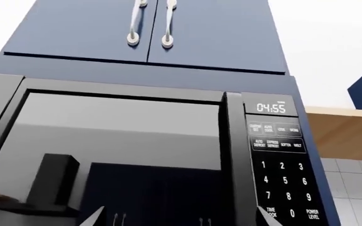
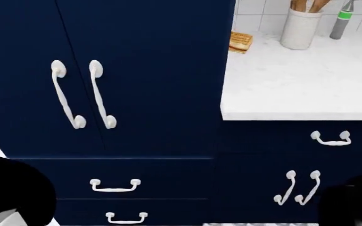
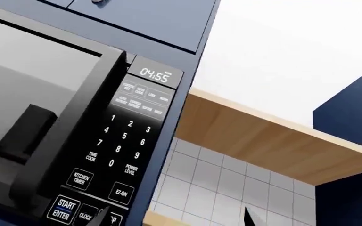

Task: Open the microwave door

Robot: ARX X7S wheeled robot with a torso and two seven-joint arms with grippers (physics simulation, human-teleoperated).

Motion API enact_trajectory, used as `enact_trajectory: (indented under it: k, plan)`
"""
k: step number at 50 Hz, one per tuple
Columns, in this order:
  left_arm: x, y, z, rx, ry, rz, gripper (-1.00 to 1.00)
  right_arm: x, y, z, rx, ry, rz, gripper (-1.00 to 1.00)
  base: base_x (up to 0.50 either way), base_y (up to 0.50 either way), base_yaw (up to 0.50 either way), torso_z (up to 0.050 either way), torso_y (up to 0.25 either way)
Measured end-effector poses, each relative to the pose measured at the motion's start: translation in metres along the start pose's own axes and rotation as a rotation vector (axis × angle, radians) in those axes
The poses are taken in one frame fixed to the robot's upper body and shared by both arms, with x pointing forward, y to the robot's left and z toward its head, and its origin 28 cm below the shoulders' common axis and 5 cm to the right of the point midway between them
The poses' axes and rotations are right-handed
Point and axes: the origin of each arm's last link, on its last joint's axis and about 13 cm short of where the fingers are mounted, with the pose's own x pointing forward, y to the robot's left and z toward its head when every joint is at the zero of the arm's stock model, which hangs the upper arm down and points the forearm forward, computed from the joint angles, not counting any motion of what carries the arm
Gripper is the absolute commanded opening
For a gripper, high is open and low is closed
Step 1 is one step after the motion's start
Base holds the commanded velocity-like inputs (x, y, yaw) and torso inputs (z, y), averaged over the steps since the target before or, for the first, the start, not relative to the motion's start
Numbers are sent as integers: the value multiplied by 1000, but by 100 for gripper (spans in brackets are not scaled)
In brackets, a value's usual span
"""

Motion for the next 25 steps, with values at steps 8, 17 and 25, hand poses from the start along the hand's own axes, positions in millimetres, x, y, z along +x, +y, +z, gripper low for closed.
enact_trajectory:
  k: [8,17,25]
  plan:
    - [-1,-1,0,4,12,-5,100,1,1,-4,8,3,-1,100,0,-500,0,0,0]
    - [1,-3,-2,6,19,-14,100,0,0,-2,10,7,-3,100,0,-381,0,0,0]
    - [2,-2,-1,13,19,-5,100,-2,1,0,17,8,9,100,230,-9,0,0,0]
